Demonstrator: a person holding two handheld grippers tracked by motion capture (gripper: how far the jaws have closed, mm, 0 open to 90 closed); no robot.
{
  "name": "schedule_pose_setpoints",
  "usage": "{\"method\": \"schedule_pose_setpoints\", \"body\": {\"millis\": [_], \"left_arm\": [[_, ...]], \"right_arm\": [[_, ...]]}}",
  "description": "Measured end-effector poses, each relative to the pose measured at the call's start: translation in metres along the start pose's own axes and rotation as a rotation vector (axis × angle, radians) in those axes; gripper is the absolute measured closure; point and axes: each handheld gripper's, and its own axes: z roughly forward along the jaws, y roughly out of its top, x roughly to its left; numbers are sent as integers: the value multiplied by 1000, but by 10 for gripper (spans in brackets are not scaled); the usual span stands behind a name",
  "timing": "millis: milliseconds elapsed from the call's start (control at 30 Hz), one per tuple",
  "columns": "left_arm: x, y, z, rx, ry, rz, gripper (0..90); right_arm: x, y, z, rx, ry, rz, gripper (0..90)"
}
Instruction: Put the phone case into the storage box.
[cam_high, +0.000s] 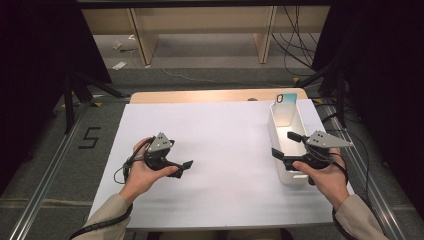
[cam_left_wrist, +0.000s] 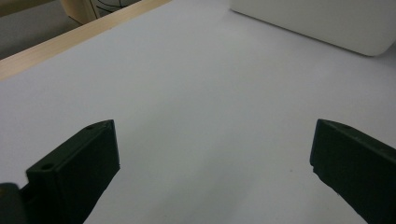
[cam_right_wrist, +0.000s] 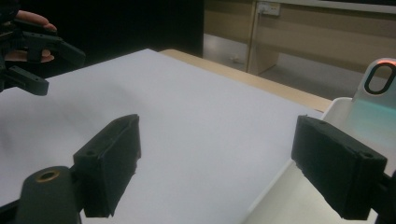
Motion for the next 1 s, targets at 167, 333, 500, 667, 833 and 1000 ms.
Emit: {"method": "schedule_pose_setpoints", "body": {"millis": [167, 333, 500, 667, 833, 1000], "left_arm": [[0, 0, 0, 0, 0, 2, 7], [0, 0, 0, 2, 1, 1, 7], [0, 0, 0, 1, 0, 3, 7], [0, 0, 0, 2, -1, 5, 7], [0, 0, 0, -1, -2, 2, 7], [0, 1, 0, -1, -3, 4, 7]], "right_arm": [[0, -1, -1, 6, 1, -8, 168], [1, -3, -2, 7, 2, -7, 168], [2, -4, -3, 6, 5, -9, 168], [1, -4, -3, 6, 6, -10, 168], [2, -5, -2, 4, 11, -8, 165], [3, -4, -2, -1, 13, -7, 161]]}}
